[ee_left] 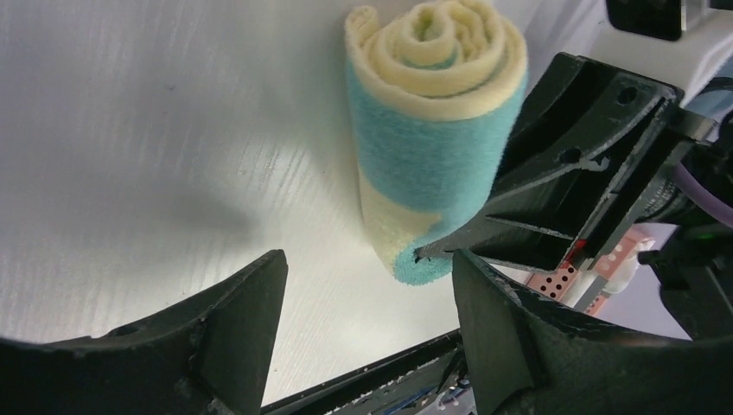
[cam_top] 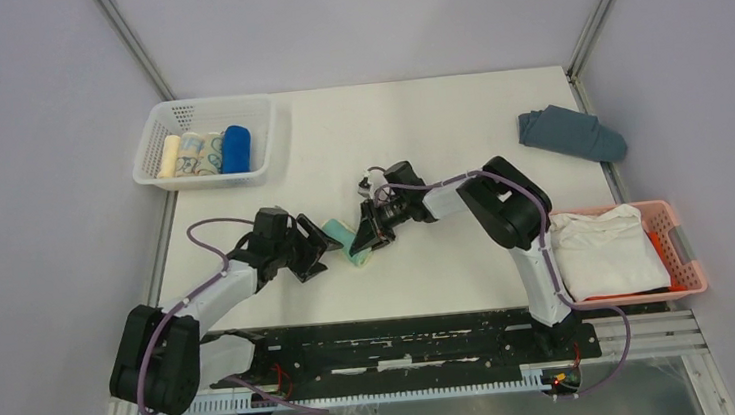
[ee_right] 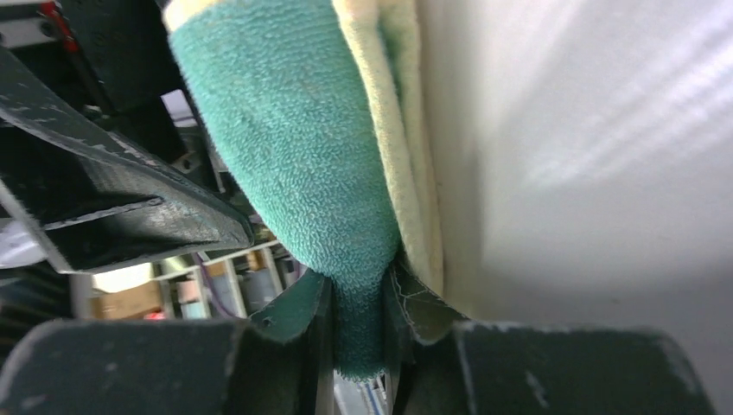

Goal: Roll the towels
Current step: Roll the towel at the center of the board.

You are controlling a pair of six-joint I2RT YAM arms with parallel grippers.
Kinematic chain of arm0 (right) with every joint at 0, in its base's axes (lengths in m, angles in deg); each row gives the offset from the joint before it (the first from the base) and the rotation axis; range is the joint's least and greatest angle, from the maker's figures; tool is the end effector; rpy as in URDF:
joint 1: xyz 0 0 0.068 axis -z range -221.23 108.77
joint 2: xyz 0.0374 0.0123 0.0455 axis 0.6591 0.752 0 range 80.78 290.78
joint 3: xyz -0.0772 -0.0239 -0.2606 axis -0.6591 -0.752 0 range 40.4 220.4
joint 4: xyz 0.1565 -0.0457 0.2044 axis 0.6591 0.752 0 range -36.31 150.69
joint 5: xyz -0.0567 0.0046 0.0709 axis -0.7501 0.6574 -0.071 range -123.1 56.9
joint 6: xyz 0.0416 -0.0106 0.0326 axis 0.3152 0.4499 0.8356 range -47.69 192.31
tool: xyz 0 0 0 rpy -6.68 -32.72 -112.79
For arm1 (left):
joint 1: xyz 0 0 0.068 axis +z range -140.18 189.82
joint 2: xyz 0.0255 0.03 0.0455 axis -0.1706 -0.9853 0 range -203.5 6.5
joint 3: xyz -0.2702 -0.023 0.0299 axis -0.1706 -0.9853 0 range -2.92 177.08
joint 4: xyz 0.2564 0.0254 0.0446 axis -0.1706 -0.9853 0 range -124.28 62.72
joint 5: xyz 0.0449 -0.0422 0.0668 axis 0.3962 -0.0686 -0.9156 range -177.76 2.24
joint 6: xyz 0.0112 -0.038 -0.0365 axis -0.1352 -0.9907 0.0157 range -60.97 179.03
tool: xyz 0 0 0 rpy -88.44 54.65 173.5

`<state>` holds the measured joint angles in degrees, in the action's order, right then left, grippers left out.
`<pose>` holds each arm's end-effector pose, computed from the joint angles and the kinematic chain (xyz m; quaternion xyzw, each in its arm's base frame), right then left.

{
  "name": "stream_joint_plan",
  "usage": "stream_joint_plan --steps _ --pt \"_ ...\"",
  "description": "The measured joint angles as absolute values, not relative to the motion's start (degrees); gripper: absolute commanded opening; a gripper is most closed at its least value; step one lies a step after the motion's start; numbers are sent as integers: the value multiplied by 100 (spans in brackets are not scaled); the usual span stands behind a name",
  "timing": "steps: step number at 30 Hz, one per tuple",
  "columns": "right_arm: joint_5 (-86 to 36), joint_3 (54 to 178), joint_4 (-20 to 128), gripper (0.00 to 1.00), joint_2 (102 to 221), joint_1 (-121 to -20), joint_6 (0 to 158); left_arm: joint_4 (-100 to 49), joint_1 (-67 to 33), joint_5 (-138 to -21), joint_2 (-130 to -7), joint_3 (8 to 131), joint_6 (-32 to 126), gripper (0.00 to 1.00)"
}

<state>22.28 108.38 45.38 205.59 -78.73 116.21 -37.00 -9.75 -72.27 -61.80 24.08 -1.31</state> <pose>0.3134 0.2772 0.0874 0.1181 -0.8360 -0.5340 0.0456 0.1986 -0.0807 0.1581 -0.2832 0.8912 -0.3098 0.1719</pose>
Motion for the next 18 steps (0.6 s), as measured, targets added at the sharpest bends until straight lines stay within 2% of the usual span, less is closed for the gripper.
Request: stream_joint_plan --steps 8,18 --pt "2597 10342 3272 17 20799 -7709 12961 -2653 -975 -7068 -6339 2032 -563 72" --pt "2759 10154 2256 18 21003 -7641 13450 -1363 -973 -6852 -7356 2004 -708 67"
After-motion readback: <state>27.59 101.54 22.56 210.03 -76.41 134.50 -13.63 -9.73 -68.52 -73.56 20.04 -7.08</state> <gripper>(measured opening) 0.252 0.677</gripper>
